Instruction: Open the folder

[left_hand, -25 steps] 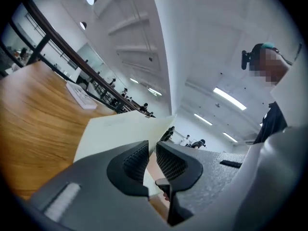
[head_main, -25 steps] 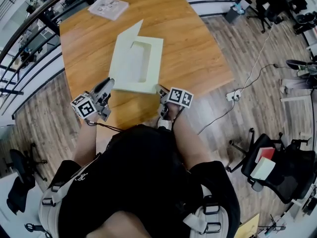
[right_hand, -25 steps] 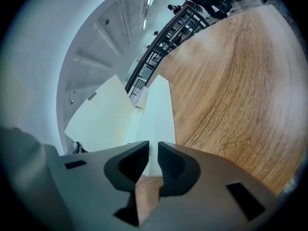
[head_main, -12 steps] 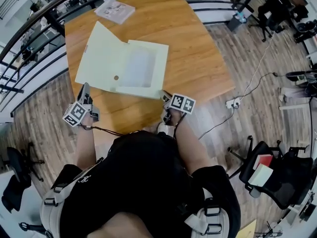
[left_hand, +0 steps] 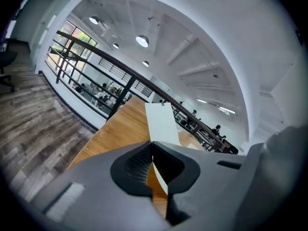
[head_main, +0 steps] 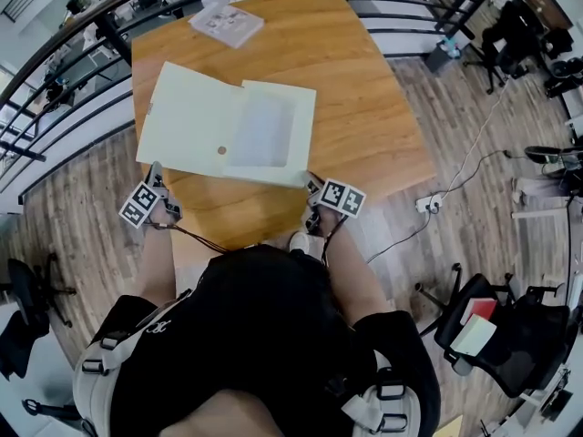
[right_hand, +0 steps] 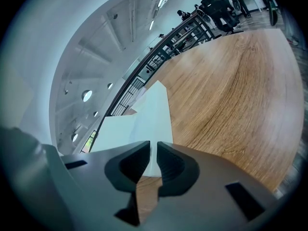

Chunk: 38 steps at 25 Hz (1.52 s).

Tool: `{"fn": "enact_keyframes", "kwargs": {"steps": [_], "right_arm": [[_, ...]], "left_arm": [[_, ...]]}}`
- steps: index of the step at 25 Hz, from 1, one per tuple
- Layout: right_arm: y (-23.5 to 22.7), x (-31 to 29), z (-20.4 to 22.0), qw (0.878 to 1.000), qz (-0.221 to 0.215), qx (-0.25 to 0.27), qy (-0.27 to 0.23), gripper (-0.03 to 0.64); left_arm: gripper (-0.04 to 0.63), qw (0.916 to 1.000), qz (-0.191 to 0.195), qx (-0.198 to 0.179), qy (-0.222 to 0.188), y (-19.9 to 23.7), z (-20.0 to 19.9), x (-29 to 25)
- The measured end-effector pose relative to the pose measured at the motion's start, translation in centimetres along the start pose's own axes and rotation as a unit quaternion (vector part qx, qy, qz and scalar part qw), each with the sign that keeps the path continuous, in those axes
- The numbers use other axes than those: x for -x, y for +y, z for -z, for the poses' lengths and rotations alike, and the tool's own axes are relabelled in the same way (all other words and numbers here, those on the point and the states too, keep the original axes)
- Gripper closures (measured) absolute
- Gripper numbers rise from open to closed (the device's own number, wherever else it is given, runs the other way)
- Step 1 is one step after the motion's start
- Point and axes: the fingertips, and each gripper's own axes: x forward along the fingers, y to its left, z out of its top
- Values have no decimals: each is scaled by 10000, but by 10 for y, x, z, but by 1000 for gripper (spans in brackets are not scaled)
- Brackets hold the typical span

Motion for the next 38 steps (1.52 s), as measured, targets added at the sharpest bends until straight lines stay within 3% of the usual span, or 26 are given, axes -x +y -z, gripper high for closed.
{"fn": "enact_keyframes", "kwargs": {"steps": [4, 11, 17, 23, 26, 29, 34, 38], "right_arm": [[-5, 2, -6, 9999, 121, 24, -44, 568], [-12, 4, -14, 9991, 332, 248, -129, 568], [-8, 2, -14, 9983, 400, 411, -110, 568], [-11, 4, -15, 9977, 492, 467, -46, 568], [-11, 7, -18, 9973, 552, 487, -73, 568], [-1, 13, -30, 9968, 466, 522, -374, 568], [33, 27, -72, 9878, 356, 1059, -1084, 568], [74, 46, -109, 9670, 330, 1841, -1732, 568]], "left_arm": [[589, 9976, -477, 283, 416, 36, 23, -3], [568, 9823, -1356, -296, 1255, 65, 60, 8], [545, 9728, -1542, -564, 1633, 71, 65, 5], [531, 9793, -1435, -506, 1338, 61, 56, 12], [527, 9827, -1276, -727, 1125, 44, 44, 18], [516, 9832, -1134, -1181, 805, 21, 23, 29], [515, 9733, -1199, -1949, -178, -20, -28, 57], [517, 9561, -897, -2683, -767, -77, -53, 73]]}}
